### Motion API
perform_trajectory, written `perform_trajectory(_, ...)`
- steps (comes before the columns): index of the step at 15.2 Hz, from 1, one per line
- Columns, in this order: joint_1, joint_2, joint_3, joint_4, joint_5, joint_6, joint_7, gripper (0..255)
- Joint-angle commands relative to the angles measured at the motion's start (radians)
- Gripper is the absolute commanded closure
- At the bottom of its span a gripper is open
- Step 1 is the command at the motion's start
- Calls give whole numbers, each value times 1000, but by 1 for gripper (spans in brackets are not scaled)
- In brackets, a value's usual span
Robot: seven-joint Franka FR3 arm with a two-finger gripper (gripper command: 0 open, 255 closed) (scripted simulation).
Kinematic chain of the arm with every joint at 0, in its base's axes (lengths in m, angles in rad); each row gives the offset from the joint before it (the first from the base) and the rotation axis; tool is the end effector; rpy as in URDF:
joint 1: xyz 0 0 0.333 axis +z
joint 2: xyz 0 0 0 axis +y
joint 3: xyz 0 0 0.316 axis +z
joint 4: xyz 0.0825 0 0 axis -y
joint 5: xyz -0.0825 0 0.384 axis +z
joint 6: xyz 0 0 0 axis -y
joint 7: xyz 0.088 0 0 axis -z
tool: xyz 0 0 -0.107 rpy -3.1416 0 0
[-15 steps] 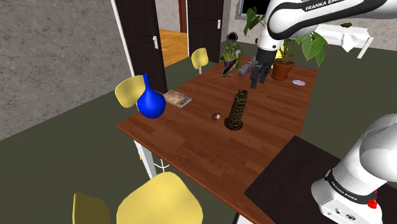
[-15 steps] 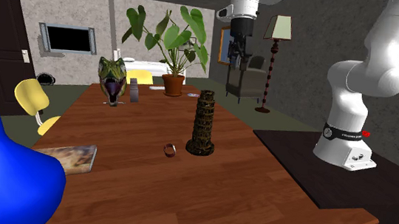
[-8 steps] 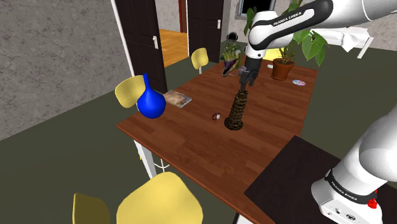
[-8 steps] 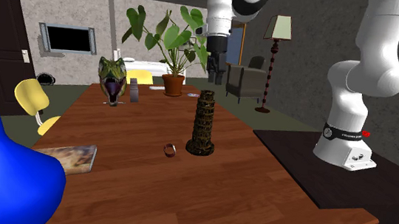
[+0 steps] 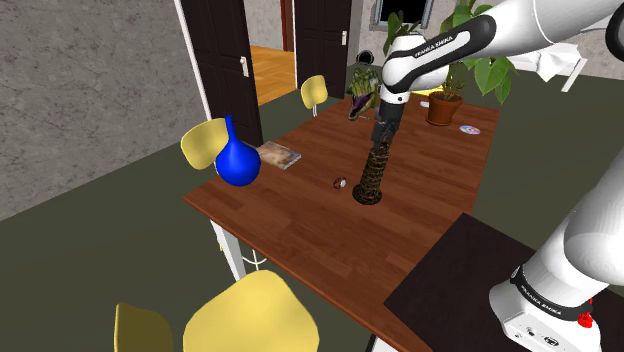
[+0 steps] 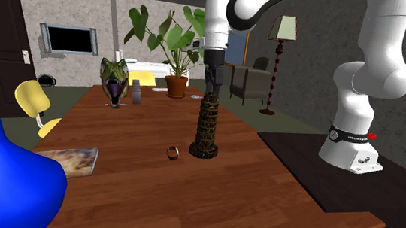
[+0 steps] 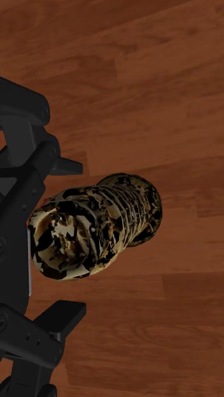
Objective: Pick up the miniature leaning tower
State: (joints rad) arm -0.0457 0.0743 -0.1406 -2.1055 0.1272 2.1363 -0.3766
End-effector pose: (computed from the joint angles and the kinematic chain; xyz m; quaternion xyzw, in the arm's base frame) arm 0.5429 -0.0960 0.3799 -0.9968 -0.0599 0.0071 0.0517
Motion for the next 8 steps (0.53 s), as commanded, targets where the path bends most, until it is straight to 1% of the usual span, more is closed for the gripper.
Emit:
perform_trajectory(1, 0, 12, 0, -12, 4, 24, -5, 0)
perform_trajectory(2, 0, 12, 0, -12, 4, 24, -5, 0)
perform_trajectory(3, 1, 12, 1, -13, 4, 24, -3, 255)
perform_trajectory(8, 1, 12, 1, -12, 4, 24, -3, 255)
